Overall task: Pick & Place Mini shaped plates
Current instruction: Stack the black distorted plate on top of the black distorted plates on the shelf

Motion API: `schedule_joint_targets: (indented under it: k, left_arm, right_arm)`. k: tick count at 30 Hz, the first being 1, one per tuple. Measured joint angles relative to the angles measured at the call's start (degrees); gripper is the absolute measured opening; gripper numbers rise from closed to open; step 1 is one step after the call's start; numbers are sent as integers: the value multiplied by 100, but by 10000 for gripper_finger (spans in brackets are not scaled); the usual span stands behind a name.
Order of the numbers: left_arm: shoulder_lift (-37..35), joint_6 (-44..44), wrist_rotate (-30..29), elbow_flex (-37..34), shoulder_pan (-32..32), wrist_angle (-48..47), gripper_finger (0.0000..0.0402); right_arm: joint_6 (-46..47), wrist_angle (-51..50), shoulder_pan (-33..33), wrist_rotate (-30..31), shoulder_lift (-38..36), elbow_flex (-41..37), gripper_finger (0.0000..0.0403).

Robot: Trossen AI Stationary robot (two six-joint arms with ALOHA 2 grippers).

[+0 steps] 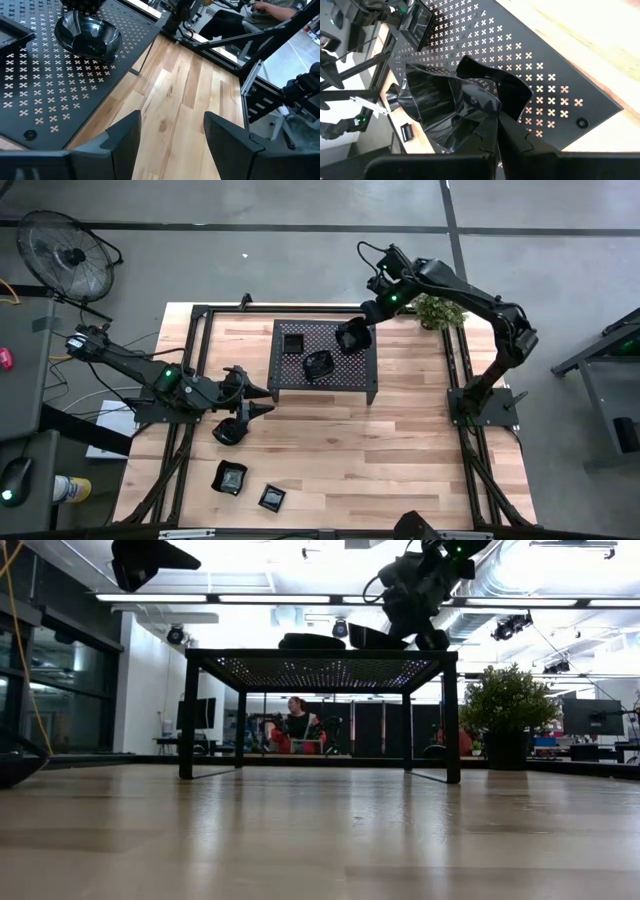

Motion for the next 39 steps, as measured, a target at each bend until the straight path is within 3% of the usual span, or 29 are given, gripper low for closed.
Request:
schedule_joint_targets:
  k: [39]
  left_arm:
    - [0,-43,-1,2,2,-43,213]
  right_arm:
    - [120,46,166,69,5,-13,0]
